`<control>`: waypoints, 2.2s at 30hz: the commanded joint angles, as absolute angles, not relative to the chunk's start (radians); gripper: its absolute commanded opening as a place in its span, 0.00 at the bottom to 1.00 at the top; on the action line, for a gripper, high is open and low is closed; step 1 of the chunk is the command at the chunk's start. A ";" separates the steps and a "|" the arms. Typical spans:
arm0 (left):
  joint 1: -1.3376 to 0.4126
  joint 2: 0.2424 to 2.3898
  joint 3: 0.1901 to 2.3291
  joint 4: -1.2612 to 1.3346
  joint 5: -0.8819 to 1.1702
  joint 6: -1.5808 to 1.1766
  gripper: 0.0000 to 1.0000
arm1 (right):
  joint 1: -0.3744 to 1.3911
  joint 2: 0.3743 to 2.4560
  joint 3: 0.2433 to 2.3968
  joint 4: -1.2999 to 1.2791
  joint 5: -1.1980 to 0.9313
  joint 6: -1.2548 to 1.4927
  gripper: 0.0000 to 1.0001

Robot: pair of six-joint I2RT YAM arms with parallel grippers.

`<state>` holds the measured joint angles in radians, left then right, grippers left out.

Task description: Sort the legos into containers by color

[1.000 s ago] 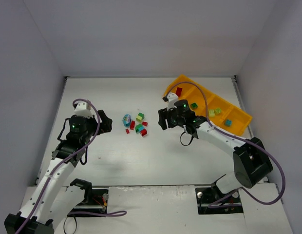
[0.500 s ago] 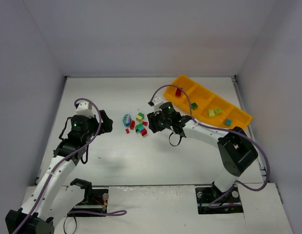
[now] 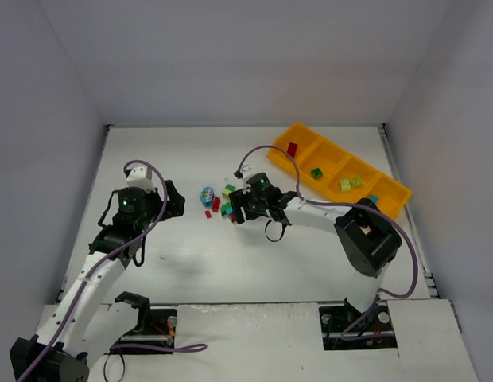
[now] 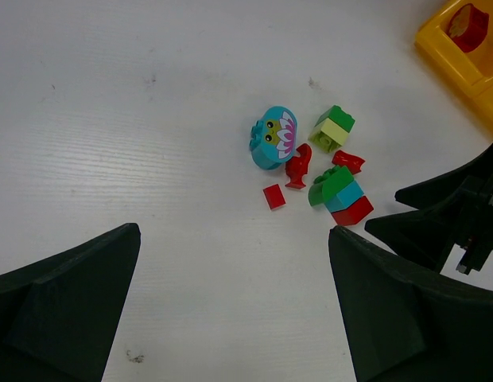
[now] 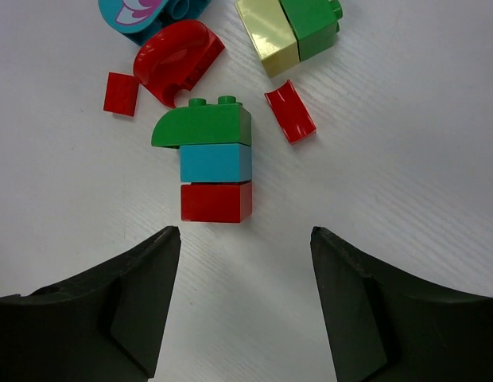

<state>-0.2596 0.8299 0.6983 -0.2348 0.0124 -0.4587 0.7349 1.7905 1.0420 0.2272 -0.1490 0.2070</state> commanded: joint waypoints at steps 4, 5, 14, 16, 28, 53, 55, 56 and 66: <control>-0.255 0.830 0.723 -0.183 0.021 -0.472 0.97 | 0.770 1.810 1.100 0.279 -0.072 0.270 0.63; -0.255 0.830 0.721 -0.181 0.020 -0.472 0.98 | 0.773 1.816 1.098 0.284 -0.071 0.273 0.63; -0.255 0.828 0.721 -0.181 0.023 -0.479 0.97 | 0.792 1.845 1.106 0.291 -0.057 0.264 0.61; -0.255 0.824 0.721 -0.181 0.021 -0.477 0.97 | 0.795 1.850 1.106 0.291 -0.038 0.262 0.59; -0.255 0.804 0.713 -0.175 0.011 -0.482 0.98 | 0.819 1.884 1.101 0.342 -0.023 0.198 0.56; -0.255 0.796 0.713 -0.176 0.014 -0.483 0.97 | 0.834 1.910 1.046 0.400 0.040 0.161 0.25; -0.255 0.796 0.713 -0.176 0.012 -0.485 0.97 | 0.834 1.895 1.036 0.400 0.054 0.155 0.13; -0.255 0.799 0.712 -0.175 0.017 -0.486 0.97 | 0.834 1.885 1.029 0.403 0.055 0.149 0.01; -0.255 0.896 0.819 -0.187 0.283 -0.531 0.97 | 0.834 1.586 0.902 0.522 0.034 0.040 0.00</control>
